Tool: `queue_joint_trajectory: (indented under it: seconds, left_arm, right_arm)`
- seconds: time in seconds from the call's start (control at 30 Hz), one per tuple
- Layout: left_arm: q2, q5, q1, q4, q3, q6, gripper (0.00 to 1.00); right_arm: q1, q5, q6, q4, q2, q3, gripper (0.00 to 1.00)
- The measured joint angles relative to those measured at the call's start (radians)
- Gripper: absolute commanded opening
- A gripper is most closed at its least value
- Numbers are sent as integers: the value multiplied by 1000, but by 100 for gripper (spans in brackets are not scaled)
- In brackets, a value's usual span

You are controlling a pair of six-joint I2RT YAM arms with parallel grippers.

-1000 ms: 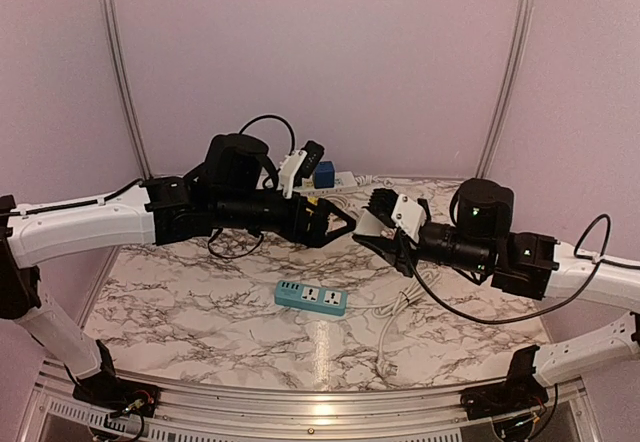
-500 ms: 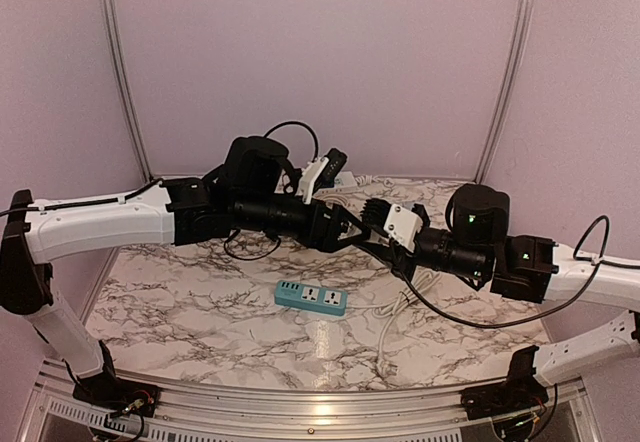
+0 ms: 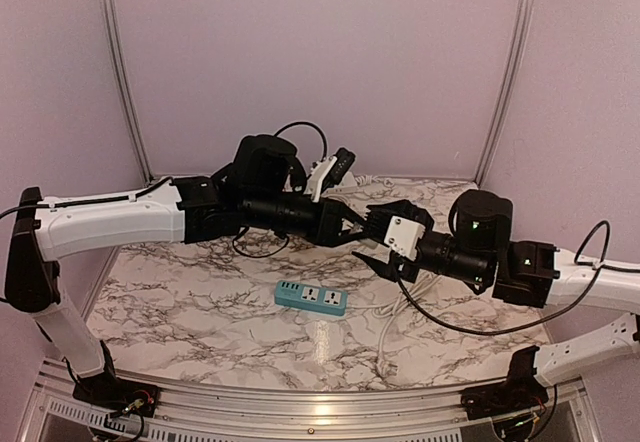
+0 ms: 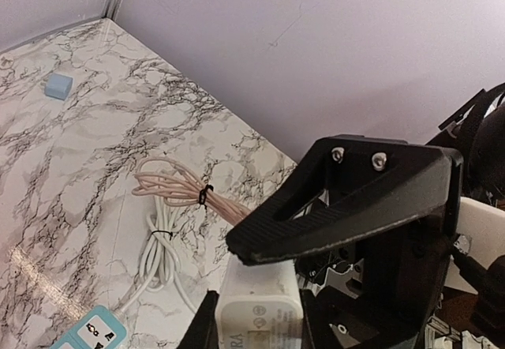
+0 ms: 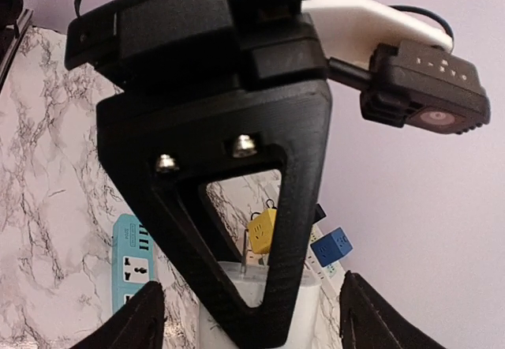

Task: Insert the plug
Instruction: Pass from the right arm to the left, then pass from the left arm to the right

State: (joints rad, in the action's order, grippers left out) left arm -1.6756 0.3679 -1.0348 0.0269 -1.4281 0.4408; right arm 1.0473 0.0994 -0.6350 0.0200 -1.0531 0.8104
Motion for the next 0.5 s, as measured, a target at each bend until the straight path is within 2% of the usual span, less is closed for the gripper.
queue_joint_trajectory:
  seconds: [0.17,0.33,0.5]
  left_arm:
    - [-1,1,6,-24,5,45,0]
    - [10,36,37,-99,63,193,0]
    - [12,112,86,-188,121,422,0]
  right_arm:
    - [3,-1,-133,60,95,-122,95]
    - [3,-18,-340,151,198,-275,95]
    - [8,-2,-505,249,187,-335,93]
